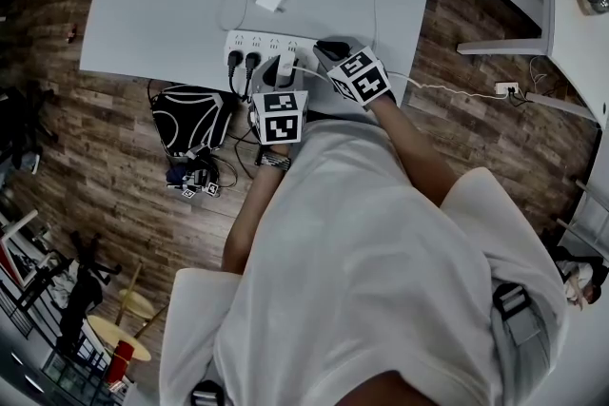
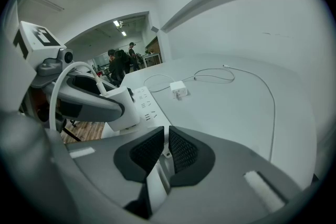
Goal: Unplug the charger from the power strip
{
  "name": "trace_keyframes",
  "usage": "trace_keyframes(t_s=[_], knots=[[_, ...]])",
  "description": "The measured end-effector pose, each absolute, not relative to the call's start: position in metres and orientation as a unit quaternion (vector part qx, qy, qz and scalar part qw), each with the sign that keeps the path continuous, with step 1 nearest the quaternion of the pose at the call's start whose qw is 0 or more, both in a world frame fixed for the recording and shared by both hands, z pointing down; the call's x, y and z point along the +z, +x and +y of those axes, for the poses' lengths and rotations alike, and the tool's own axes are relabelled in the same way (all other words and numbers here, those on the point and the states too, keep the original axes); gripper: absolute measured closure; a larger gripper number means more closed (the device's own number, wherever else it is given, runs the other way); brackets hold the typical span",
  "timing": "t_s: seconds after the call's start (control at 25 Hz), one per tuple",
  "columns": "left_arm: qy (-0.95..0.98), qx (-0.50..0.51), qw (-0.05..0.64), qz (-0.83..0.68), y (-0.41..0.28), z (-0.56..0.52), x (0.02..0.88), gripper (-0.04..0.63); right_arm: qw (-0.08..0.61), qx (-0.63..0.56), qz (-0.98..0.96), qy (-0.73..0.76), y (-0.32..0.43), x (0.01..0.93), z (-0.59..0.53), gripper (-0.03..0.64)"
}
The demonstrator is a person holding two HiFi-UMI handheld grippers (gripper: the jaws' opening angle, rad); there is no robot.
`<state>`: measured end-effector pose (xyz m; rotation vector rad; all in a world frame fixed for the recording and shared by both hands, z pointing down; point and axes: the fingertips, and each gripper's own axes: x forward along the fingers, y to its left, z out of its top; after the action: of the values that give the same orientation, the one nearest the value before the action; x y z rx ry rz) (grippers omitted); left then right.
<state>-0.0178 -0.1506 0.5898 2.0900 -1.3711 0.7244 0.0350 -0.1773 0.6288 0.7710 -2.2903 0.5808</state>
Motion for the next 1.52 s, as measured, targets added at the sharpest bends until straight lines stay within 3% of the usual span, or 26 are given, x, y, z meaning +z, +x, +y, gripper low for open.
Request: trace_keyframes(t_s=[0.16, 0.4, 0.88, 1.16, 1.52], knots=[[0.769, 0.226, 0.307, -0.514, -0.023, -0.153, 0.584, 0.451, 0.323, 0.221, -0.873, 0.293, 0.035, 0.628, -0.177, 0.591], [0.774, 0.236, 0.28, -0.516, -0.023, -0.157, 0.58, 0.451, 0.323, 0.223, -0.871, 0.295, 0.034, 0.629, -0.178, 0.591], [0.781, 0.361, 0.128, -0.493, -0.02, -0.167, 0.583, 0.453, 0.283, 0.246, -0.868, 0.324, 0.043, 0.61, -0.187, 0.609], [0.814, 0.337, 0.139, -0.452, 0.007, -0.154, 0.584, 0.386, 0.276, 0.253, -0.87, 0.32, 0.042, 0.606, -0.188, 0.609], [0.824, 0.323, 0.146, -0.442, 0.006, -0.143, 0.588, 0.357, 0.282, 0.257, -0.87, 0.311, 0.036, 0.61, -0.183, 0.61]])
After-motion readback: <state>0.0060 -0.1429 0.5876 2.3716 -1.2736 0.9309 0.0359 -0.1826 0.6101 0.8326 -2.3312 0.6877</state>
